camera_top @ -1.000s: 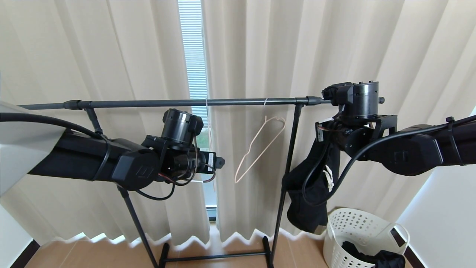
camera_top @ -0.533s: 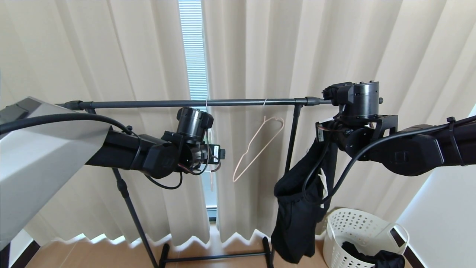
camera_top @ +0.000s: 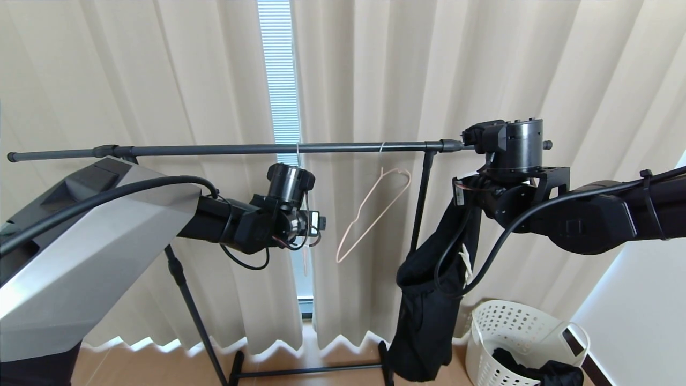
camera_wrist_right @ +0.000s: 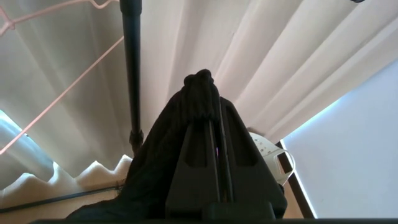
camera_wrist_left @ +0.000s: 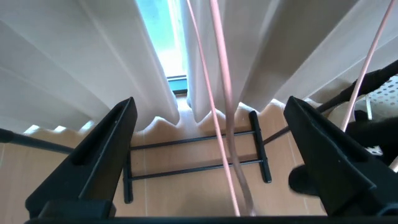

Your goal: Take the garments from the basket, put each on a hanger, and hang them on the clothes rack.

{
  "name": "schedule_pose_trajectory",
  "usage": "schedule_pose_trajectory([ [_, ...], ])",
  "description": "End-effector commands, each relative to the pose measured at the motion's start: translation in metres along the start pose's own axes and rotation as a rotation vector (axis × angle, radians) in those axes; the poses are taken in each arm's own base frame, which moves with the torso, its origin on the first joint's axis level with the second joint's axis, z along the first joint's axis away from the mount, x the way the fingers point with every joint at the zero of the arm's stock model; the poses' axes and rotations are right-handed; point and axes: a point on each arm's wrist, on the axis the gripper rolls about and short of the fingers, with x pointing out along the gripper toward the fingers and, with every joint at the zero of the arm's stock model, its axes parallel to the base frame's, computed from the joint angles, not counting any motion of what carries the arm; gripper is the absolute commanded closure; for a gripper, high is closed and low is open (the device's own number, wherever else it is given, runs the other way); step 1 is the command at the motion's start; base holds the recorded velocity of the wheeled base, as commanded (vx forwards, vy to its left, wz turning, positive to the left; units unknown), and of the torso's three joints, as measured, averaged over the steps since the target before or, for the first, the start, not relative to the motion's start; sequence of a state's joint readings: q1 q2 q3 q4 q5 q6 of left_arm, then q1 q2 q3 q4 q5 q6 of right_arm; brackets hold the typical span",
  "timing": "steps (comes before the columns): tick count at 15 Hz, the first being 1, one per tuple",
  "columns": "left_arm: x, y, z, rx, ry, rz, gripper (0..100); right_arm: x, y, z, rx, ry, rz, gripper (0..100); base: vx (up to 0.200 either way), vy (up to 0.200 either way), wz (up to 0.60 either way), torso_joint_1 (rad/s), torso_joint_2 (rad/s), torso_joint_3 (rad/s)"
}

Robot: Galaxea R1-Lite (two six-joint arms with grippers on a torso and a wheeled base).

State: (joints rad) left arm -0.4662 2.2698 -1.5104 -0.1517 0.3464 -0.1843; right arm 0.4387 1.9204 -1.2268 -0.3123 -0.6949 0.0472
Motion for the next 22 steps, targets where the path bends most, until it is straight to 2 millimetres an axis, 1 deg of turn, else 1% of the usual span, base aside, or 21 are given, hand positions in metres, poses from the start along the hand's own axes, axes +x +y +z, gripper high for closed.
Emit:
schedule_pose_trajectory([
  [1, 0.01, -0.003, -0.004, 0.003, 0.008, 0.002, 0, 0.0, 0.0, 0.0, 0.0, 0.001, 0.0, 100, 0.0, 0.0, 0.0, 0.0, 0.0, 0.0],
  [2, 0.012, -0.003, -0.006, 0.004, 0.011, 0.004, 0, 0.0, 0.0, -0.001, -0.004, 0.002, 0.0, 100, 0.0, 0.0, 0.0, 0.0, 0.0, 0.0],
  [9, 0.012, -0.004, -0.005, 0.011, 0.008, 0.002, 0, 0.0, 0.0, 0.0, -0.003, 0.001, 0.0, 100, 0.0, 0.0, 0.0, 0.0, 0.0, 0.0],
  [10, 0.011, -0.003, -0.004, 0.01, 0.007, 0.001, 100, 0.0, 0.0, 0.0, -0.003, 0.001, 0.0, 100, 0.0, 0.0, 0.0, 0.0, 0.0, 0.0],
  [17, 0.01, -0.003, -0.003, 0.01, 0.005, 0.003, 100, 0.0, 0.0, 0.0, -0.005, 0.001, 0.0, 100, 0.0, 0.0, 0.0, 0.0, 0.0, 0.0],
  [20, 0.007, -0.003, 0.0, 0.009, -0.003, 0.0, 100, -0.001, -0.001, -0.001, -0.007, 0.003, 0.0, 100, 0.0, 0.0, 0.0, 0.0, 0.0, 0.0],
  [22, 0.0, -0.002, 0.005, 0.004, -0.019, -0.004, 100, -0.001, -0.001, -0.001, -0.007, 0.003, 0.0, 100, 0.0, 0.0, 0.0, 0.0, 0.0, 0.0],
])
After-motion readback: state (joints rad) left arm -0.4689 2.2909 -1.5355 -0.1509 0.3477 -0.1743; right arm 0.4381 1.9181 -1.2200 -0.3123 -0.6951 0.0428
